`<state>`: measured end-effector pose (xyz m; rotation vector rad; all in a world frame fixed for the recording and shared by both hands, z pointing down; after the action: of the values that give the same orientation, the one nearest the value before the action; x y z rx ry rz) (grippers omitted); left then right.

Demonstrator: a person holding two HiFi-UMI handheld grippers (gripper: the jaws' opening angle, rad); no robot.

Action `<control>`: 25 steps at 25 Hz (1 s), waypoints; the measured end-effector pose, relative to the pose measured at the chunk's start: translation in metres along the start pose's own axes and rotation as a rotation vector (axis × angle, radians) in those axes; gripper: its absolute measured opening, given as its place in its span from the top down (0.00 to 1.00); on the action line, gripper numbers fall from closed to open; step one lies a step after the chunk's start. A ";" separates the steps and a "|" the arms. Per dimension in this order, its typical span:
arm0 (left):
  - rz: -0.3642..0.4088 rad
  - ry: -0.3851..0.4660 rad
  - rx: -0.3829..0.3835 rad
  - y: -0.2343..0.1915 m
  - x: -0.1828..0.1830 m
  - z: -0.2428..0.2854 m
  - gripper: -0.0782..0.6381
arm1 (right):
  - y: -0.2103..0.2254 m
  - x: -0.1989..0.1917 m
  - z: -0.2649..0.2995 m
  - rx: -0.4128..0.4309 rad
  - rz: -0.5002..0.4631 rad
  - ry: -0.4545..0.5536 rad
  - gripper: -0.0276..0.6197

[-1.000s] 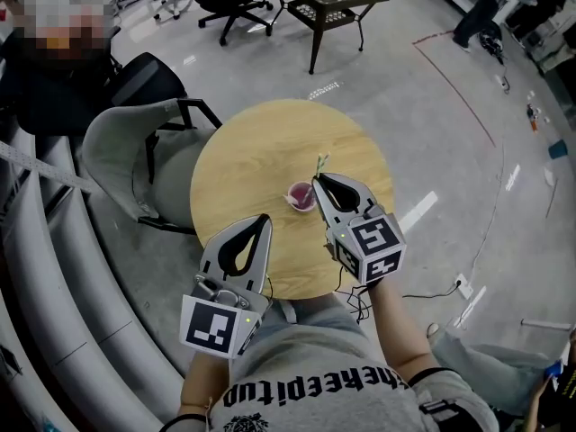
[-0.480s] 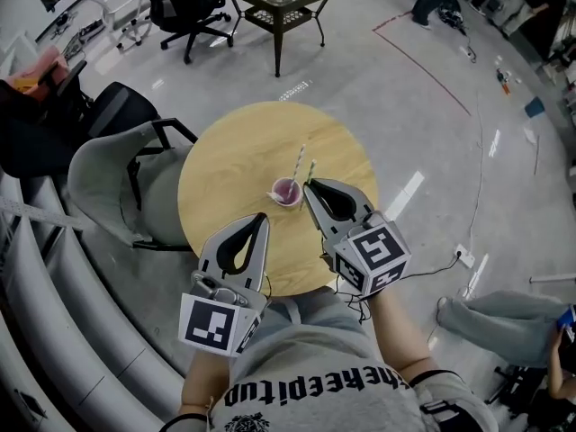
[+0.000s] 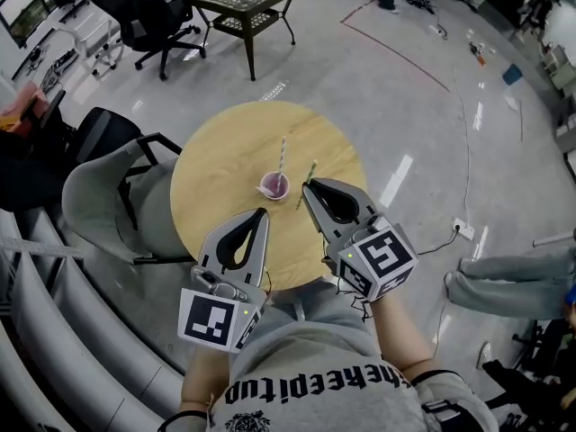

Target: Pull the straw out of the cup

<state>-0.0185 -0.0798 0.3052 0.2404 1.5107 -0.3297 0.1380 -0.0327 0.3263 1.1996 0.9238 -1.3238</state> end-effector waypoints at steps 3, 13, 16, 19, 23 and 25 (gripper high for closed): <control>0.007 0.004 -0.030 0.003 0.001 -0.002 0.85 | -0.005 0.001 -0.010 -0.023 -0.004 0.020 0.89; 0.036 0.014 -0.093 0.021 0.009 -0.013 0.85 | -0.027 0.011 -0.047 -0.070 -0.013 0.074 0.88; 0.036 0.013 -0.093 0.024 0.012 -0.017 0.85 | -0.033 0.014 -0.053 -0.068 -0.023 0.082 0.88; 0.036 0.016 -0.089 0.023 0.010 -0.021 0.85 | -0.038 0.013 -0.055 -0.064 -0.028 0.088 0.88; 0.039 0.021 -0.082 0.021 0.007 -0.027 0.85 | -0.044 0.010 -0.055 -0.060 -0.038 0.093 0.88; 0.041 0.021 -0.081 0.020 0.005 -0.029 0.85 | -0.046 0.009 -0.054 -0.059 -0.035 0.099 0.88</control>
<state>-0.0379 -0.0515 0.2974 0.2110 1.5346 -0.2339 0.1007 0.0240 0.3024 1.2165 1.0526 -1.2653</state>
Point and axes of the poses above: the fingertips, and each gripper's own axes: z forward along the fingers, y to its right, x out of its top, the point moved 7 cm from there along -z, backward along the fingers, and after that the axes turned 2 degrees about x, right-handed, at the moved point
